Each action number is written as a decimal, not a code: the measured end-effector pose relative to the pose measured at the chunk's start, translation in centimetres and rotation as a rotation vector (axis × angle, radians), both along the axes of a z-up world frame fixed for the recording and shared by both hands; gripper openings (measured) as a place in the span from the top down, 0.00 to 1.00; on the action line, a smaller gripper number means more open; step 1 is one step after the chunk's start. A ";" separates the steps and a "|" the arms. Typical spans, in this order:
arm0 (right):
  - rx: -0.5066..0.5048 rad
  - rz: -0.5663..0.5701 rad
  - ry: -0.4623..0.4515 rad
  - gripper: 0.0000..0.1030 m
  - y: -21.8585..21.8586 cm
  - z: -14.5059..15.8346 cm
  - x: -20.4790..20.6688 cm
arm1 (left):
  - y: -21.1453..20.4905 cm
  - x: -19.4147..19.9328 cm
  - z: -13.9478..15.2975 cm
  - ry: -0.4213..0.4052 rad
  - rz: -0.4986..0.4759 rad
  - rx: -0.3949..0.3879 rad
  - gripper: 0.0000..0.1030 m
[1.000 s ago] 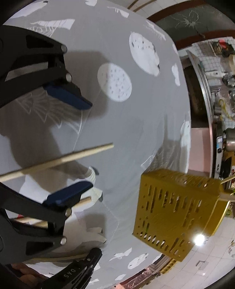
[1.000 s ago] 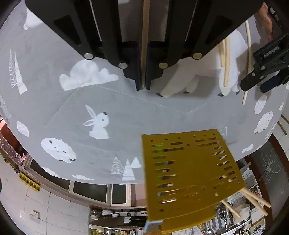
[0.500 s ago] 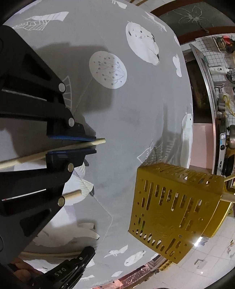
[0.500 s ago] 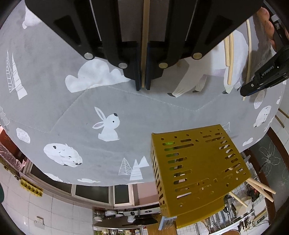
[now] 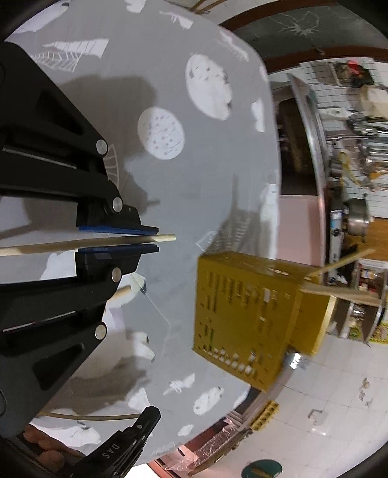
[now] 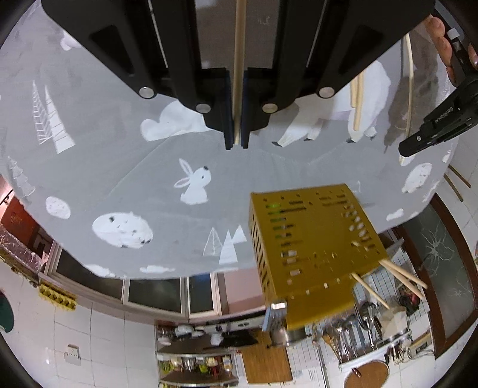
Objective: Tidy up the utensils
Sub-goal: 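Lift and carry both chopsticks with both tools over the yellow holder, then open both tools to drop the chopsticks into the holder, then close the right tool on two chopsticks while the left tool moves back to the table, then grasp the last wooden chopstick with the left tool while the right tool holds its chopstick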
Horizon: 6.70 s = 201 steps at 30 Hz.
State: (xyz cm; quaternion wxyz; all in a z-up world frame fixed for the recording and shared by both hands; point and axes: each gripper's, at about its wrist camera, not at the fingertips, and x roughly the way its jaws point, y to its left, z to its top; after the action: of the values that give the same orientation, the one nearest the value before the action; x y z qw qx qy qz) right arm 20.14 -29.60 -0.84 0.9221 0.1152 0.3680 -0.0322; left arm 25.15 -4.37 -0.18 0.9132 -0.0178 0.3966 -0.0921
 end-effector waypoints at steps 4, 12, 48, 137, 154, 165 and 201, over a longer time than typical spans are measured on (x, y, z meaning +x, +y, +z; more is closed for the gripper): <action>0.013 -0.011 -0.057 0.95 -0.6 1.5 -1.4 | 0.5 -2.0 2.1 -0.085 -0.002 -0.008 0.95; -0.020 -0.012 -0.222 0.95 -0.2 5.0 -5.4 | 1.3 -6.0 5.7 -0.245 -0.005 0.000 0.95; -0.122 -0.008 -0.567 0.95 2.4 11.5 -11.6 | 2.3 -11.1 9.6 -0.475 0.005 -0.054 0.96; -0.096 0.057 -0.132 0.34 4.5 0.4 -5.7 | 7.5 -6.5 2.9 -0.218 0.145 0.136 0.05; -0.139 0.229 0.031 0.50 10.5 -2.9 -1.8 | 14.3 -3.4 -1.4 -0.058 0.249 0.123 0.05; -0.198 0.289 0.115 0.70 13.2 -4.1 -0.8 | 14.4 -2.6 -1.9 -0.018 0.256 0.112 0.05; 0.001 0.067 0.114 0.94 -1.4 -4.4 -0.8 | -5.4 -1.0 -5.2 0.164 0.054 0.089 0.27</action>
State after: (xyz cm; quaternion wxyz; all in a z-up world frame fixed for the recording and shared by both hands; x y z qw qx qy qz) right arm 19.32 -31.02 -5.27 0.9002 0.1010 0.4236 -0.0076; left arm 24.11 -9.74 -5.40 0.8796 0.0046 0.4733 -0.0483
